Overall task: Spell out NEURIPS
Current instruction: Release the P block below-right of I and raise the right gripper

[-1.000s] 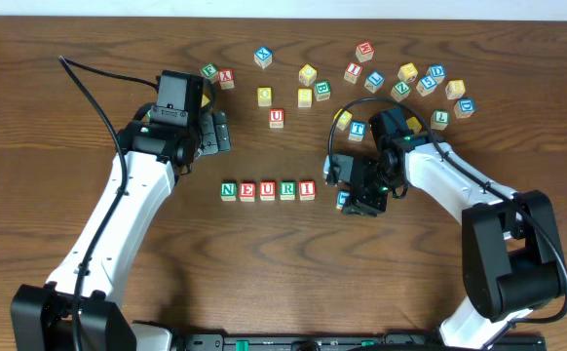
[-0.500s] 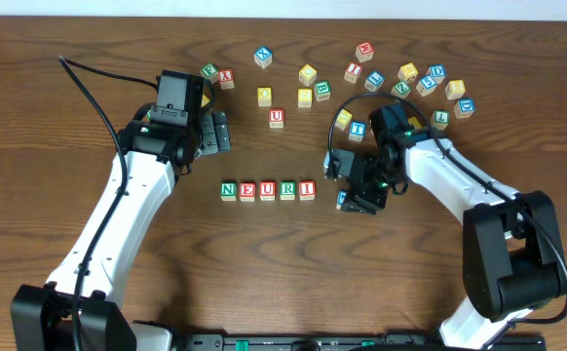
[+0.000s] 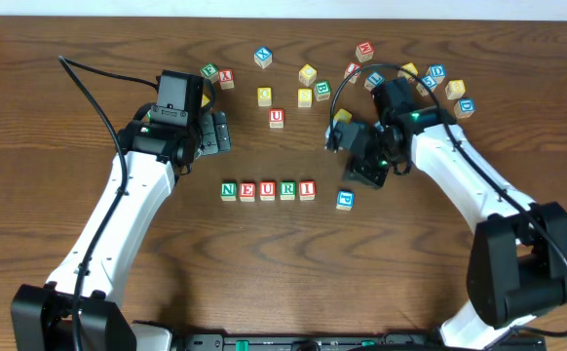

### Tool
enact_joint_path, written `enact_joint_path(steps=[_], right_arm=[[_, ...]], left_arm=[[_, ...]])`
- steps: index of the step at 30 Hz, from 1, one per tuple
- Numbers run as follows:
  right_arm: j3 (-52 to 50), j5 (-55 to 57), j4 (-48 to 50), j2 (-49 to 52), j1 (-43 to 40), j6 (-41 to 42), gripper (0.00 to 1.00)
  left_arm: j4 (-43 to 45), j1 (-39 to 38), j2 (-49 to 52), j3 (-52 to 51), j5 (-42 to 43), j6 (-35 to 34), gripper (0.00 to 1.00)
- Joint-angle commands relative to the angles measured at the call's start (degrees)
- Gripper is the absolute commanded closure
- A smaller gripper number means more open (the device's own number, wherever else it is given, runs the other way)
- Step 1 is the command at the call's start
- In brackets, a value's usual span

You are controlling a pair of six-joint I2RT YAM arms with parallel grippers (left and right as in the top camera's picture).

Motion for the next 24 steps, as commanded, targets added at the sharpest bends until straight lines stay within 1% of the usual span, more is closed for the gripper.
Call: enact_joint_path(steps=[1, 2, 3, 6, 7, 9, 12, 16, 18, 20, 24], right_arm=[[2.3, 2.9, 0.0, -3.9, -0.2, 12.7, 0.88], [2.3, 3.0, 0.1, -4.9, -0.2, 15.9, 0.94], [2.3, 3.0, 0.1, -5.7, -0.2, 18.4, 0.98], [2.3, 3.1, 0.1, -8.6, -0.2, 28.3, 0.98], [2.3, 4.3, 0.0, -10.2, -0.2, 34.5, 0.99], [2.3, 6.5, -0.8, -11.7, -0.1, 41.0, 0.99], [2.3, 8.8, -4.0, -13.2, 0.6, 46.4, 0.99], [1.8, 10.3, -8.5, -13.7, 2.9, 50.1, 0.99], [0.9, 10.5, -9.0, -13.7, 4.4, 51.4, 0.99], [-0.7, 12.3, -8.6, -13.7, 6.4, 54.8, 0.99], [-4.8, 18.4, -8.2, -13.7, 11.6, 63.8, 0.99]], left_arm=[[0.0, 0.1, -1.0, 1.8, -0.1, 0.1, 0.02], [0.0, 0.1, -1.0, 1.8, -0.1, 0.1, 0.02], [0.0, 0.1, -1.0, 1.8, -0.1, 0.2, 0.02], [0.0, 0.1, -1.0, 1.8, -0.1, 0.2, 0.02], [0.0, 0.1, -1.0, 1.7, -0.1, 0.1, 0.02], [0.0, 0.1, -1.0, 1.7, -0.1, 0.2, 0.02], [0.0, 0.1, -1.0, 1.8, -0.1, 0.1, 0.02], [0.0, 0.1, -1.0, 1.8, -0.1, 0.1, 0.02], [0.0, 0.1, -1.0, 1.8, -0.1, 0.1, 0.02], [0.0, 0.1, -1.0, 1.8, -0.1, 0.1, 0.02], [0.0, 0.1, -1.0, 1.8, -0.1, 0.1, 0.02]])
